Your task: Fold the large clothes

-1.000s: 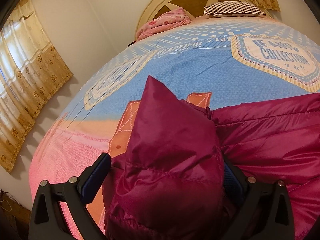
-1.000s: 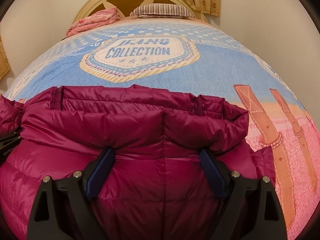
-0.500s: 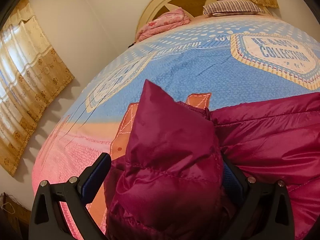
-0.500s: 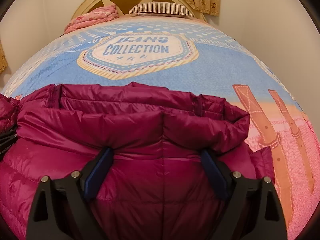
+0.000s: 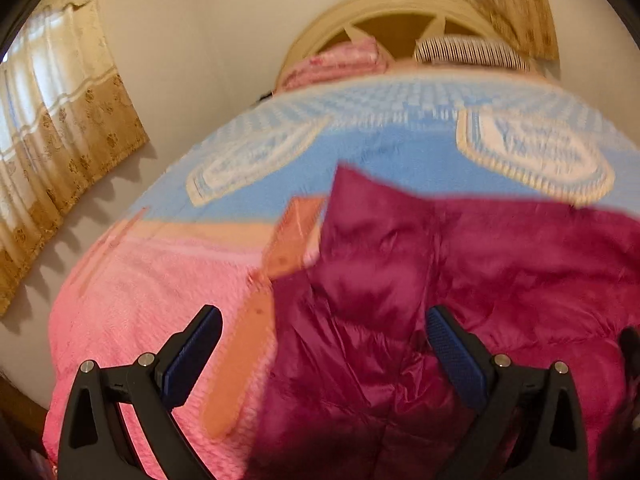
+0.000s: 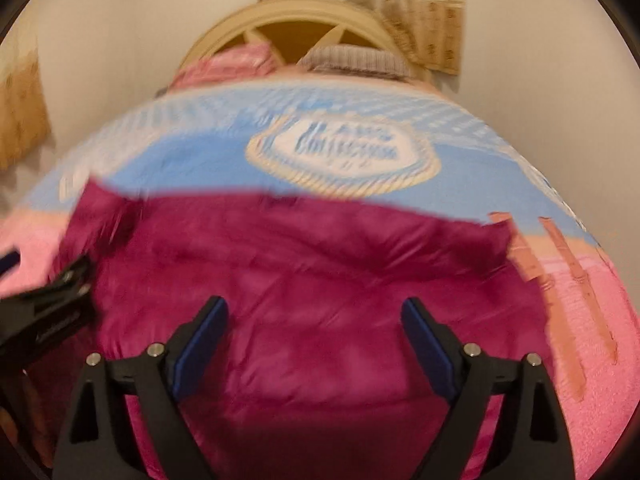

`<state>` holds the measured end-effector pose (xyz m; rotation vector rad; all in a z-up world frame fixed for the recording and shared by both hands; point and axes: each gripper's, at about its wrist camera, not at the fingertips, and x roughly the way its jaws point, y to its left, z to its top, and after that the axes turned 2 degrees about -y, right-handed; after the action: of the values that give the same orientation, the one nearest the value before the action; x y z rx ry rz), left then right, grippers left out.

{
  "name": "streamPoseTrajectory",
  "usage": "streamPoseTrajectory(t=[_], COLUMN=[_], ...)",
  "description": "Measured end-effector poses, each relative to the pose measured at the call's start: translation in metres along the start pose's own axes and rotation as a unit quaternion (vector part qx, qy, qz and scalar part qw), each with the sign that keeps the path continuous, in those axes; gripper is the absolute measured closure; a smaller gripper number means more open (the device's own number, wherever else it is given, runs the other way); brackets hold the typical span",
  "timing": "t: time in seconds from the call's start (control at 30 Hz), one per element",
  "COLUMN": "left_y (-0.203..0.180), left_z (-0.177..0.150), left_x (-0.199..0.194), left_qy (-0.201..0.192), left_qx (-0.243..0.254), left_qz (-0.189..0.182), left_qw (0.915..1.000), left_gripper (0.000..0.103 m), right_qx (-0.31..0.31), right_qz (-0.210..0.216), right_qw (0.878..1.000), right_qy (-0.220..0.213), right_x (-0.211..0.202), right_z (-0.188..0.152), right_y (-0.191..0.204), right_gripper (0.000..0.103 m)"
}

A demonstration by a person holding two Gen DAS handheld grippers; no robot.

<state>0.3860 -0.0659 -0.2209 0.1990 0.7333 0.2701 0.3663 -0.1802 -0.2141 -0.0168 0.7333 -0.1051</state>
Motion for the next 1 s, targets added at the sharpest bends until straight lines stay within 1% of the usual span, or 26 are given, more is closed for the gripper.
streamPoseTrajectory(t=[0.03,0.1,0.17,0.33,0.5,0.6,0.67,0.7,0.77,0.8,0.83,0.9,1.0], left_y=[-0.003,-0.002,-0.003,-0.008,-0.006,0.013,0.036,0.045,0.07,0.079,0.09,0.095,0.086], left_z=[-0.005,-0.012,-0.014,-0.012,-0.01,-0.012,-0.018,-0.021,-0.032,-0.037,-0.045,-0.055,-0.071], left_x=[0.007,0.013,0.015,0.022,0.02,0.004,-0.022,-0.03,-0.049,-0.054,-0.056,-0.052,-0.038], left_qy=[0.006,0.004,0.002,0.013,0.015,0.022,0.004,-0.004,-0.018,-0.02,-0.012,0.005,0.04], left_qx=[0.003,-0.006,-0.006,0.002,0.007,-0.005,-0.02,-0.024,-0.047,-0.059,-0.074,-0.085,-0.075], left_qz=[0.006,0.001,0.001,0.002,-0.005,-0.013,-0.022,-0.022,-0.028,-0.03,-0.033,-0.046,-0.052], left_qw=[1.0,1.0,1.0,0.9999,0.9999,0.9997,0.9996,0.9994,0.9984,0.9976,0.9967,0.9954,0.995], left_gripper=[0.001,0.001,0.001,0.001,0.001,0.001,0.001,0.001,0.001,0.001,0.001,0.001,0.001], right_qx=[-0.009,-0.01,-0.01,-0.01,-0.006,-0.009,-0.013,-0.007,0.008,0.012,0.012,0.005,-0.019], right_qz=[-0.005,-0.004,-0.003,-0.001,0.004,0.002,0.016,0.018,0.016,0.01,0.001,-0.003,-0.013], right_qw=[1.0,1.0,1.0,1.0,0.999,0.999,0.999,1.0,0.999,0.999,0.999,0.999,0.999], right_qy=[0.006,0.008,0.009,0.027,0.033,0.037,0.036,0.021,-0.027,-0.038,-0.044,-0.045,-0.024], right_x=[0.008,0.018,0.022,0.032,0.037,0.036,0.024,0.009,-0.023,-0.035,-0.046,-0.055,-0.053], right_z=[-0.007,-0.016,-0.019,-0.019,-0.019,-0.019,-0.016,-0.016,-0.019,-0.022,-0.027,-0.038,-0.056], right_y=[0.005,0.006,0.004,0.003,0.001,0.004,0.002,-0.003,-0.014,-0.018,-0.021,-0.02,-0.005], right_gripper=[0.014,0.014,0.013,0.01,0.01,0.01,0.01,0.01,0.008,0.006,0.006,0.006,0.006])
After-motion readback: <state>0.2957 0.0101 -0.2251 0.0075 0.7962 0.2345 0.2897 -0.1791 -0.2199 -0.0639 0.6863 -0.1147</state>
